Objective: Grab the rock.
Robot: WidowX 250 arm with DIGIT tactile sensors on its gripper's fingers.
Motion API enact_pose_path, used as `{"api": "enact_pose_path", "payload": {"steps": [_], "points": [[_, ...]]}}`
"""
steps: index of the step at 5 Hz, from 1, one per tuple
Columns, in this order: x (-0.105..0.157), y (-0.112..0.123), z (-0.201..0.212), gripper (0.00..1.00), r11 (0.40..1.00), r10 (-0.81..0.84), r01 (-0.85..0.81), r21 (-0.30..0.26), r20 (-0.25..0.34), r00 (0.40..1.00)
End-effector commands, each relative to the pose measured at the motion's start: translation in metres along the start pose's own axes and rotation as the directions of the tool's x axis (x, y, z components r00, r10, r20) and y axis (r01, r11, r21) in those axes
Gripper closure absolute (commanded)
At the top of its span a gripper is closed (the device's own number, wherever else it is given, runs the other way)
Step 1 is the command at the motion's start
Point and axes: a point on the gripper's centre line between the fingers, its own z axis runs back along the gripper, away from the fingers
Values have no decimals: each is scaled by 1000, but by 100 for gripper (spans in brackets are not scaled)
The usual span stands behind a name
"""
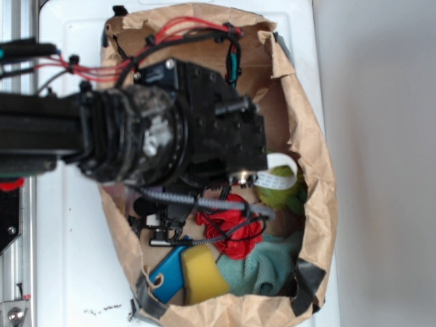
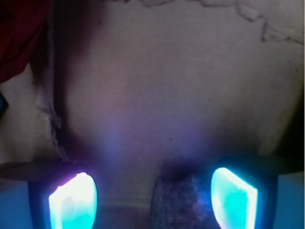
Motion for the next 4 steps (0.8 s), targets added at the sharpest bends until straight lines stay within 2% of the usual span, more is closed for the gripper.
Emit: {"api": "enact_pose_path", "payload": {"steps": [1,2,3,4], "points": [[1,-6,-14,0,995,-57,56,82,5,998],[5,-4,-13,0,994,-66,64,94,15,998],[4,-4,-13,100,992,-67,64,111,28,997],[3,-4,-12,100,992,-65,60,115,37,997]]}}
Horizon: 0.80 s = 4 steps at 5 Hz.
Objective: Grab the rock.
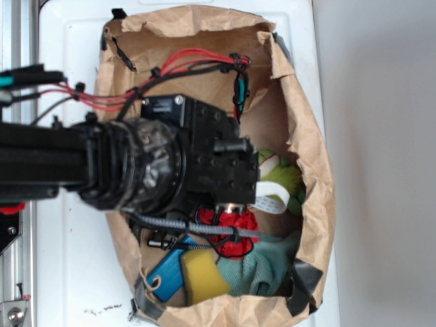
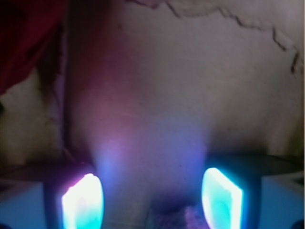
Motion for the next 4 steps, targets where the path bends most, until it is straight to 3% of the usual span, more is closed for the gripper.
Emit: {"api": "enact_pose_path", "payload": {"steps": [1,4], "points": [[-7,-4,4,0,1000,21,-22,14,38,999],[-6,-2,8,0,1000,14,-14,20,28,1000]]}}
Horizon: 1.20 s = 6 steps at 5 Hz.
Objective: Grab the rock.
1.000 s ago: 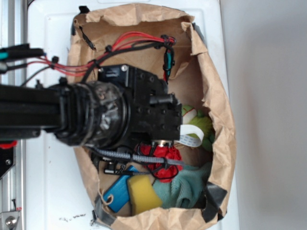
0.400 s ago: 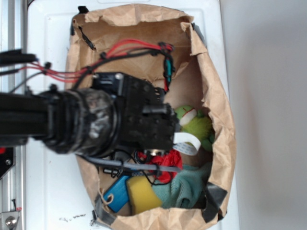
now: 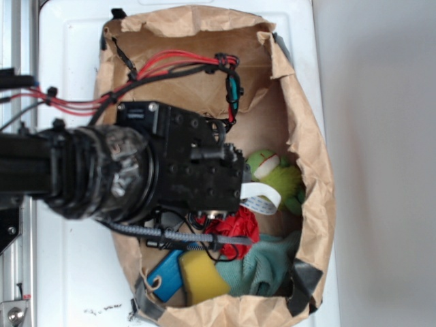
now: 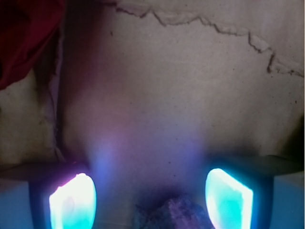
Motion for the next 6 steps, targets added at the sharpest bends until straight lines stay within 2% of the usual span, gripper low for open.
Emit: {"api": "enact_pose_path", "payload": {"steps": [1,2,3,4,5,6], "points": [[2,-1,5,0,1000,-8,7,9,13,1000],[4,11,7,0,1000,19,-19,0,20,1000],[0,17,-5,0,999,14,-14,46,7,1000],[-11,14,-23,0,993,-6,12,118,-51,999],[-18,11,-15,0,996,-7,12,86,-63,998],[-19,11,0,0,999,42,-41,36,-41,998]]}}
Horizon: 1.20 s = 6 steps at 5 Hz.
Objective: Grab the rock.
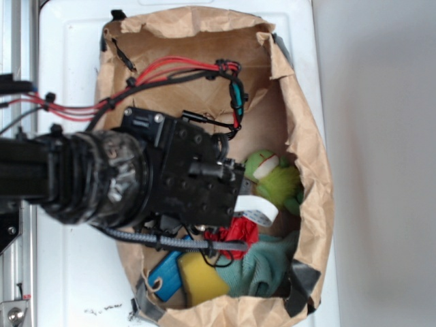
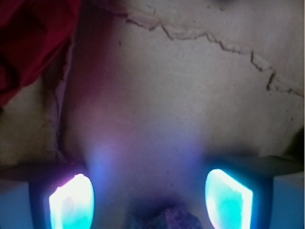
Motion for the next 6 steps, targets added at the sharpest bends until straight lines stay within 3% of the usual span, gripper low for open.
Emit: {"api": "enact_pose_path", "payload": {"steps": [1,2,3,5,6], "points": [[-5,11,34,0,985,96,-91,-143,27,995],[-3,25,56,0,967,135,-121,-225,49,990],[-1,31,70,0,954,157,-135,-268,60,986],[2,41,73,0,946,180,-145,-290,97,979],[1,40,65,0,951,172,-139,-275,100,980]]}}
